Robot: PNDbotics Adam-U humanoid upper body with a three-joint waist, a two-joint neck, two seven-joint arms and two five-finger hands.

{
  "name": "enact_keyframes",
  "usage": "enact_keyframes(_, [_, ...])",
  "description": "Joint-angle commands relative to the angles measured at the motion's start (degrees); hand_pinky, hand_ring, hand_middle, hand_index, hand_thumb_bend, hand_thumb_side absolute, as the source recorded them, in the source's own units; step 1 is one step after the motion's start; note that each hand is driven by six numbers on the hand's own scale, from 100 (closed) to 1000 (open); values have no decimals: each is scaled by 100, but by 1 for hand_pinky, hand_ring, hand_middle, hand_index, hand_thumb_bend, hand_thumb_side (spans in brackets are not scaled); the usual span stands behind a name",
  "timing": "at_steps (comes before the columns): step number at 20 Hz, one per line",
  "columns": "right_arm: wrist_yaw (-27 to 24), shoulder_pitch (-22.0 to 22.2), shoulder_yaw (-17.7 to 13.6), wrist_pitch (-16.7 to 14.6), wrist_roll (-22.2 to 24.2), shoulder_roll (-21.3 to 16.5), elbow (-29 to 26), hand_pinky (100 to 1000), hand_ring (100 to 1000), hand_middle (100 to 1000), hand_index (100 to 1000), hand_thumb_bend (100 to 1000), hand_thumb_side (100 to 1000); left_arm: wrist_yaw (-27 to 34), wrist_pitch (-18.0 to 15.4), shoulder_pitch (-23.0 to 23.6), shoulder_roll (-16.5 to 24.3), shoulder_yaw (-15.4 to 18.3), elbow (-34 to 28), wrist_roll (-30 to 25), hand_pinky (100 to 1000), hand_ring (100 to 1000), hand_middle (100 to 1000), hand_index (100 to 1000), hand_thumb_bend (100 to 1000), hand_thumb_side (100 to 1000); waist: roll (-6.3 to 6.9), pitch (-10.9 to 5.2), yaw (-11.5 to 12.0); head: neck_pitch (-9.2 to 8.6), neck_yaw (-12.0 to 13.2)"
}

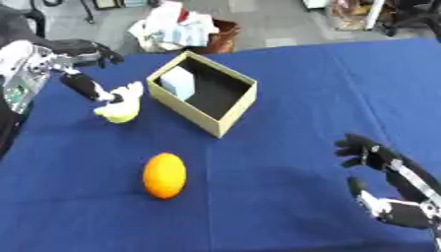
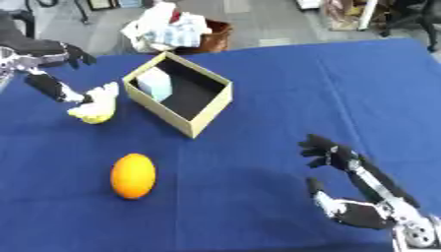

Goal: Pick up objects on the table and place them in the box.

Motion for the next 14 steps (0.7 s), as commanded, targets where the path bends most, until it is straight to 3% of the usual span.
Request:
enact_keyframes(1, [-52, -36, 1, -4, 5, -89, -48, 734, 843, 866, 1000, 100, 383, -558, -94, -257, -112, 104, 480, 145, 856, 785, 829, 950, 560, 600, 33, -165, 10, 7, -16])
enact_keyframes(3, [-54, -34, 2, -5, 7, -86, -46, 734, 843, 866, 1000, 100, 383, -820, -104, -328, -225, 163, 728, 246, 852, 782, 827, 951, 571, 596, 26, -165, 16, 10, -17])
enact_keyframes(7, [-59, -35, -3, -6, 5, -79, -44, 734, 843, 866, 1000, 100, 384, -1221, 14, -390, -362, 308, 1079, 521, 834, 766, 809, 945, 545, 499, 16, -163, 16, 2, -17])
enact_keyframes(11, [-60, -40, -5, -4, 5, -70, -45, 734, 843, 866, 1000, 100, 384, -1490, 181, -370, -460, 387, 1314, 804, 821, 755, 801, 939, 539, 491, 14, -160, 3, -6, -16])
enact_keyframes(13, [-61, -43, -7, -2, 4, -66, -47, 734, 843, 865, 1000, 100, 386, -1546, 172, -348, -492, 404, 1422, 827, 806, 737, 784, 921, 519, 493, 16, -158, -3, -5, -23])
enact_keyframes(14, [-63, -44, -8, -1, 4, -64, -49, 734, 843, 865, 1000, 100, 386, -1548, 155, -327, -511, 417, 1473, 823, 783, 702, 750, 892, 453, 470, 18, -156, -7, -6, -27])
